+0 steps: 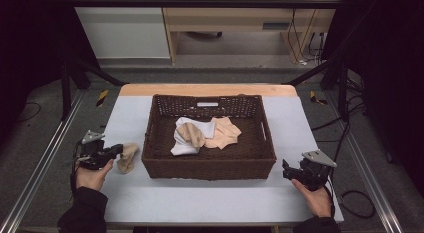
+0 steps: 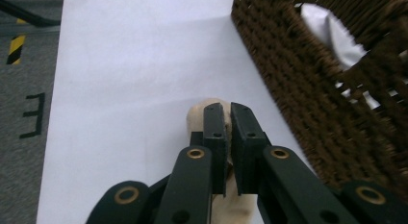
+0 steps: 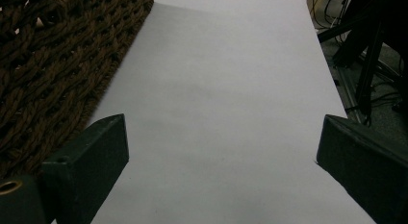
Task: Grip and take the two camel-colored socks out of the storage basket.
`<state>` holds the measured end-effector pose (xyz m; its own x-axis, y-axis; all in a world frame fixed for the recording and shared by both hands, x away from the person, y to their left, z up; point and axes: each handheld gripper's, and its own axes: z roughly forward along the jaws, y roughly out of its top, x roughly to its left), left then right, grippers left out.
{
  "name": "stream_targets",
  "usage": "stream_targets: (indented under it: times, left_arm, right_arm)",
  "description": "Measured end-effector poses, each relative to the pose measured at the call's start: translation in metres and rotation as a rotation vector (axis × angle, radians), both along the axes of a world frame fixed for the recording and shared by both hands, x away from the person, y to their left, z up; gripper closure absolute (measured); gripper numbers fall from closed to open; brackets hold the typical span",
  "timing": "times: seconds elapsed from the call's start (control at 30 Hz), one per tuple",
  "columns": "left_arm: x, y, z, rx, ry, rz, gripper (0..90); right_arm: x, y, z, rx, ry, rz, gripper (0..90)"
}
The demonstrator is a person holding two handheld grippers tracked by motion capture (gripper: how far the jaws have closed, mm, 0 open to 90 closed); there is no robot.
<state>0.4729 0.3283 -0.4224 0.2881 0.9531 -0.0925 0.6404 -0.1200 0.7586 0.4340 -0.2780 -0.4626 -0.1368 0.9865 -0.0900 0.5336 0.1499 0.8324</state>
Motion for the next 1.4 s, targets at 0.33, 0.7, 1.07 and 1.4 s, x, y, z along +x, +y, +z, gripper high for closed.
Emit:
stream_targets:
  times: [0.33,0.7,1.07,1.4]
  left_arm:
    - [0.001,0.005,-0.001,0.049,-0.039,0.029,54.8]
    - [-0.004,0.004,0.014,0.039,-0.1,0.024,54.0]
    - [-0.016,-0.018,0.043,-0.006,-0.191,-0.002,51.3]
    - [-0.023,-0.046,0.059,-0.017,-0.232,-0.044,49.5]
  right_arm:
    - [-0.001,-0.001,0.0,0.002,-0.001,-0.002,4.4]
    - [-0.001,-0.002,0.001,0.006,-0.002,-0.002,4.5]
    - [-0.001,-0.002,0.001,0.012,-0.001,-0.006,4.4]
    - [-0.001,-0.002,0.002,0.02,-0.006,-0.006,4.4]
